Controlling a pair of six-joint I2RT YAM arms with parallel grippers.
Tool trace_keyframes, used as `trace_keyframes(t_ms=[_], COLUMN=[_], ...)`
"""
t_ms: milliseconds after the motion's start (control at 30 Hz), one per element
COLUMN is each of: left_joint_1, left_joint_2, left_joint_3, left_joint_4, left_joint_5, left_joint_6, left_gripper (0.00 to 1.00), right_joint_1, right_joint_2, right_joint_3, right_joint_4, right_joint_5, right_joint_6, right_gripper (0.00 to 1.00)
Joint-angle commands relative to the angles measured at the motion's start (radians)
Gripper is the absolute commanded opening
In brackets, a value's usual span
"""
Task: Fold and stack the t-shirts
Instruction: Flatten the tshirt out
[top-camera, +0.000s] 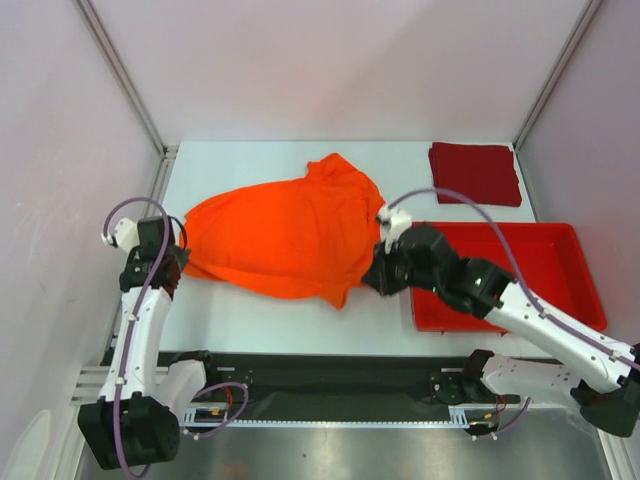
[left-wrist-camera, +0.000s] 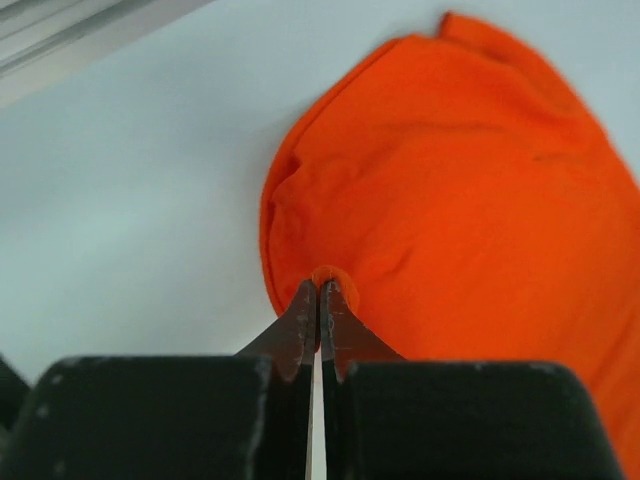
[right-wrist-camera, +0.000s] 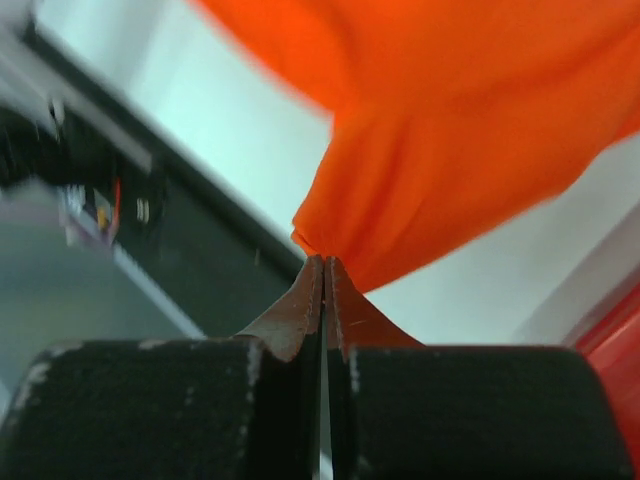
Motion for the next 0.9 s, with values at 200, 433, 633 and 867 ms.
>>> trace_keyframes(t_ms=[200, 433, 633, 867], left_joint_1=[0.016, 0.018, 0.018, -0.007], left_joint_2=[-0.035, 0.04, 0.052, 0.14], left_joint_3=[-0.015, 0.037, 0.069, 0.199], left_joint_4=[-0.341, -0.418, -0.369, -0.185], left_joint_5=[-0.204, -0.287, -0.344, -0.308], left_joint_6=[-0.319, -0.331, -0.219, 0.05], left_gripper=[0.0, 0.0, 1.0, 0.89], right_joint_1=[0.292, 0.495, 0.319, -0.094], right_joint_2=[-0.06, -0.007, 0.016, 0.344], right_joint_3=[-0.225, -0.259, -0.193, 0.142], right_joint_4=[-0.094, -0.121, -0.097, -0.066], right_joint_5=[-0.098, -0.127, -0.12, -0.162], right_joint_6=[0.277, 0.298, 0.188, -0.004], right_gripper=[0.0, 0.0, 0.64, 0.67])
